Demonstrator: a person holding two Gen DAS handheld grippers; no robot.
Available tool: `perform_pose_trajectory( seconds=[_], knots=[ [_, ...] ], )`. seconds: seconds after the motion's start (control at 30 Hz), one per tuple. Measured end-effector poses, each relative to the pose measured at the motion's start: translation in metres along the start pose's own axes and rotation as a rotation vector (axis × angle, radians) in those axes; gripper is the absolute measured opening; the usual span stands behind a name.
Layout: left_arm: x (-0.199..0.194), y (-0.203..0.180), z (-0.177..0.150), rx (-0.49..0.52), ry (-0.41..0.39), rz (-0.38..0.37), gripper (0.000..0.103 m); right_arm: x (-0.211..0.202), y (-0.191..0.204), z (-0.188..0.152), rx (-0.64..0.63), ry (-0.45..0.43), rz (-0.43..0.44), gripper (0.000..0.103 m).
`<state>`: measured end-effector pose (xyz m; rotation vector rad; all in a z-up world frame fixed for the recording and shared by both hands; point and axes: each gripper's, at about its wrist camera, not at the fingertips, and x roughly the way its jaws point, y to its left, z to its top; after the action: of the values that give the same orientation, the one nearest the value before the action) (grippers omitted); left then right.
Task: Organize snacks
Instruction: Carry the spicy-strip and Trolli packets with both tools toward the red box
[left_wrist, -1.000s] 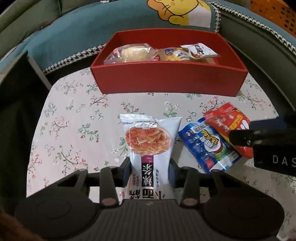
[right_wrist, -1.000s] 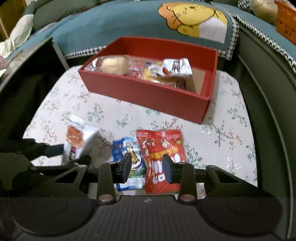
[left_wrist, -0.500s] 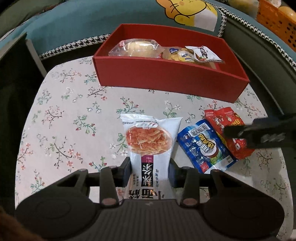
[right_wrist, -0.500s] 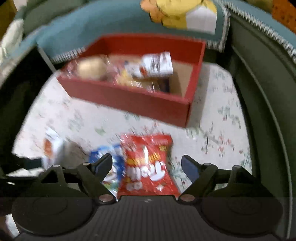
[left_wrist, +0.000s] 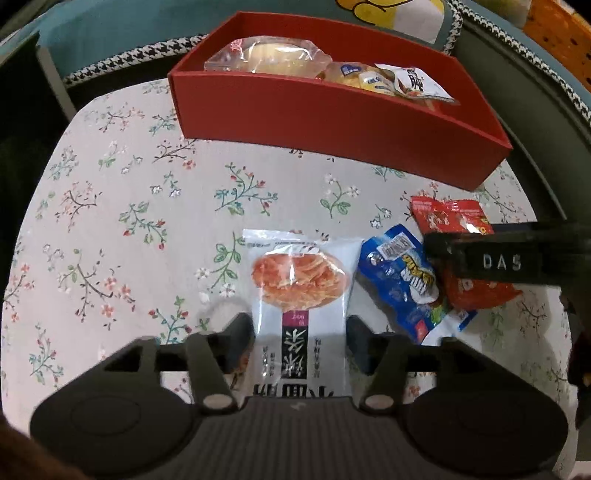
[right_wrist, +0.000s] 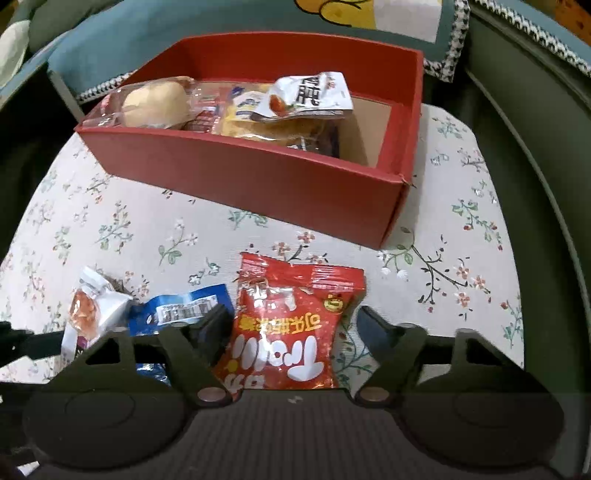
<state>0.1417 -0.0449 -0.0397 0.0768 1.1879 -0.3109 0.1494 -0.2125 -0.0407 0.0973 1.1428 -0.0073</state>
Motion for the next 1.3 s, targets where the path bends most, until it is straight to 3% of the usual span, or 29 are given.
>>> perform_pose_trajectory(
  seconds=[0.1,0.17,0.37,0.87,1.3],
  knots=[
    [0.002,-0.003,0.0,0.013,-0.007,0.015,0.093,-0.002,0.0,-0.002,0.003,0.002,0.006,0.061],
    [0.001,-0.007,-0.002,0.034,-0.016,0.054,0.078,-0.004,0.0,-0.002,0.002,0.002,0.002,0.059],
    [-0.006,-0.007,-0.003,0.031,-0.03,0.058,0.069,-0.014,0.003,-0.003,-0.012,-0.027,0.002,0.057],
    [-0.044,-0.012,0.009,0.049,-0.142,0.028,0.068,-0.049,0.005,0.005,0.006,-0.117,0.052,0.057],
    [-0.062,-0.025,0.051,0.079,-0.24,0.039,0.068,-0.07,0.006,0.021,0.017,-0.193,0.064,0.057]
  ],
)
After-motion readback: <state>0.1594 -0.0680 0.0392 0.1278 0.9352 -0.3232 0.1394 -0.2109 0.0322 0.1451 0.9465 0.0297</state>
